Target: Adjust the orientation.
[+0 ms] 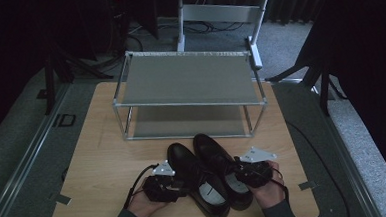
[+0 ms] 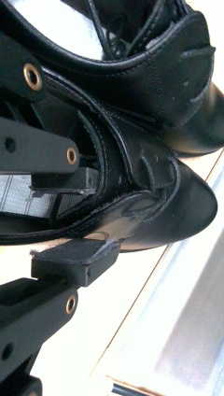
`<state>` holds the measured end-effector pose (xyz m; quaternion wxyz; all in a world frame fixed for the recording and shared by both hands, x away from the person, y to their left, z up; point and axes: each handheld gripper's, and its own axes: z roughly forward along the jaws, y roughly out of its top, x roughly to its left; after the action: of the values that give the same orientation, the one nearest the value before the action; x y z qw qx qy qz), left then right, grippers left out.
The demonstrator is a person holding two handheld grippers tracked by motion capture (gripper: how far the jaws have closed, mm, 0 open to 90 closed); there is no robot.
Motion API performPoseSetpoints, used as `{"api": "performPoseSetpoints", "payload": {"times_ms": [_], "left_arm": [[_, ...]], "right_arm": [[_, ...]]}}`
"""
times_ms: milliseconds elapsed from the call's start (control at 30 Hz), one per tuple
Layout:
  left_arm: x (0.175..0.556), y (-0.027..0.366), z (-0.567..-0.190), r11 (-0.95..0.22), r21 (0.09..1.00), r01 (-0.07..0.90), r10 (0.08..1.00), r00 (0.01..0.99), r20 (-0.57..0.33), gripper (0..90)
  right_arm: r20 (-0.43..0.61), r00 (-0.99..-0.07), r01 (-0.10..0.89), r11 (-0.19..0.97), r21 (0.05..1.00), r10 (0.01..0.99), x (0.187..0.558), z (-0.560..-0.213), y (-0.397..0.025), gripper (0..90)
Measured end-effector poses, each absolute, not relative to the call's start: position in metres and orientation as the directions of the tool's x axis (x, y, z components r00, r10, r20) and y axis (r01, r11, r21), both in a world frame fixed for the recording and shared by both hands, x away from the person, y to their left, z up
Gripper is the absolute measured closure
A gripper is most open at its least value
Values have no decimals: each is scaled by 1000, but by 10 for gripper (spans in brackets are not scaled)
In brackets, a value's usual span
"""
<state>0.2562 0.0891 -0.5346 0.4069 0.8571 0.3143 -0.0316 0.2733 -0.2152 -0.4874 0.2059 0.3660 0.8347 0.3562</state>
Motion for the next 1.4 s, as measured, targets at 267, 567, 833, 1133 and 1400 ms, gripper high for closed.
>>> {"api": "performPoseSetpoints", "payload": {"times_ms": [267, 567, 833, 1133, 1400], "left_arm": [[248, 62, -536, -499, 684, 532, 459, 832, -313, 580], [257, 98, -521, -445, 711, 545, 536, 798, -276, 563], [309, 148, -524, -256, 729, 634, 698, 643, -315, 462], [330, 141, -541, -282, 694, 662, 638, 670, -380, 412], [327, 131, -537, -353, 685, 637, 615, 710, -342, 385]], "right_arm": [[-100, -604, 494, 470, 732, 791, 281, -483, -232, 610], [-81, -601, 495, 450, 744, 795, 272, -474, -251, 515], [-67, -588, 487, 419, 766, 806, 259, -462, -264, 493], [-55, -588, 489, 409, 771, 807, 251, -459, -268, 489], [-55, -588, 493, 411, 767, 807, 252, -462, -266, 489]]}}
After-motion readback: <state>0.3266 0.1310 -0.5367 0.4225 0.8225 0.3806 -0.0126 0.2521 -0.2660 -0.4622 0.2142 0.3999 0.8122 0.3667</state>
